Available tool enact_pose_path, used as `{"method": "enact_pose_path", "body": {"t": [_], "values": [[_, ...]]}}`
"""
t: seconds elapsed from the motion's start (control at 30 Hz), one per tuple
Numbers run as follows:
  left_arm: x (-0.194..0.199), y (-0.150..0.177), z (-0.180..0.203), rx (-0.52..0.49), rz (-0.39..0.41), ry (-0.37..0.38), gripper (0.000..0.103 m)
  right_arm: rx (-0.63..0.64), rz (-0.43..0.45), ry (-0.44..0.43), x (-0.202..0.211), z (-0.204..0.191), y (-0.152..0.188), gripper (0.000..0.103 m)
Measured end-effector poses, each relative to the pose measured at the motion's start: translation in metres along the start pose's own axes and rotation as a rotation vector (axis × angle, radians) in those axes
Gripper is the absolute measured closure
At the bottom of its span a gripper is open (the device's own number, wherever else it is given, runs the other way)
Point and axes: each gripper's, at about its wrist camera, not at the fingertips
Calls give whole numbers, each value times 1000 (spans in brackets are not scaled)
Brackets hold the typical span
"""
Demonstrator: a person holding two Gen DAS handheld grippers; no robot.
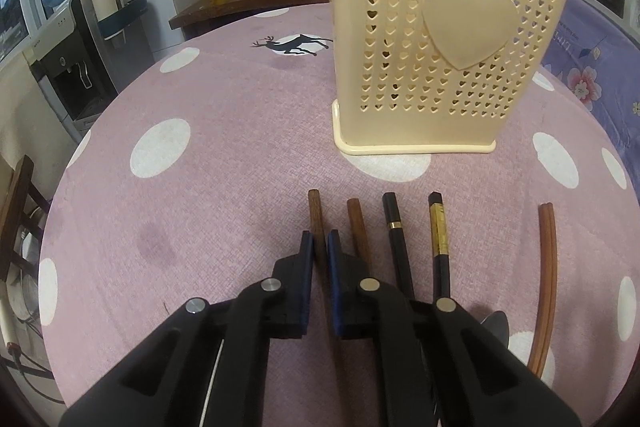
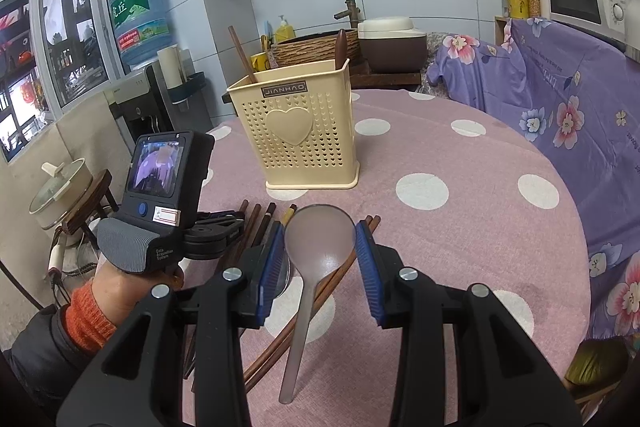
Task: Organize utensils
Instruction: 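Grasp another wooden chopstick with the left tool while the right tool holds the plastic spoon, then carry the chopstick and plastic spoon with both tools and lower them into the basket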
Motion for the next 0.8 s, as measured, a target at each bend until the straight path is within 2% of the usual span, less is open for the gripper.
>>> {"method": "enact_pose_path", "body": {"t": [0.33,0.47,0.6,0.8], "values": [[0,-2,-5,34,10,27,95,0,0,2,-1,1,0,66],[13,-7,-8,54,54,49,95,4,6,0,-1,1,0,66],[46,-21,-17,89,143,95,95,-7,9,-5,1,4,0,66],[115,-46,-42,153,334,136,95,-11,15,6,2,5,-1,66]]}}
Point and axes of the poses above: each gripper's, at about its wrist camera, not at the fingertips, and x roughly against the way its jaws point, z to its right, y to its underside, and after that the axes turned 10 degrees about z, right-handed
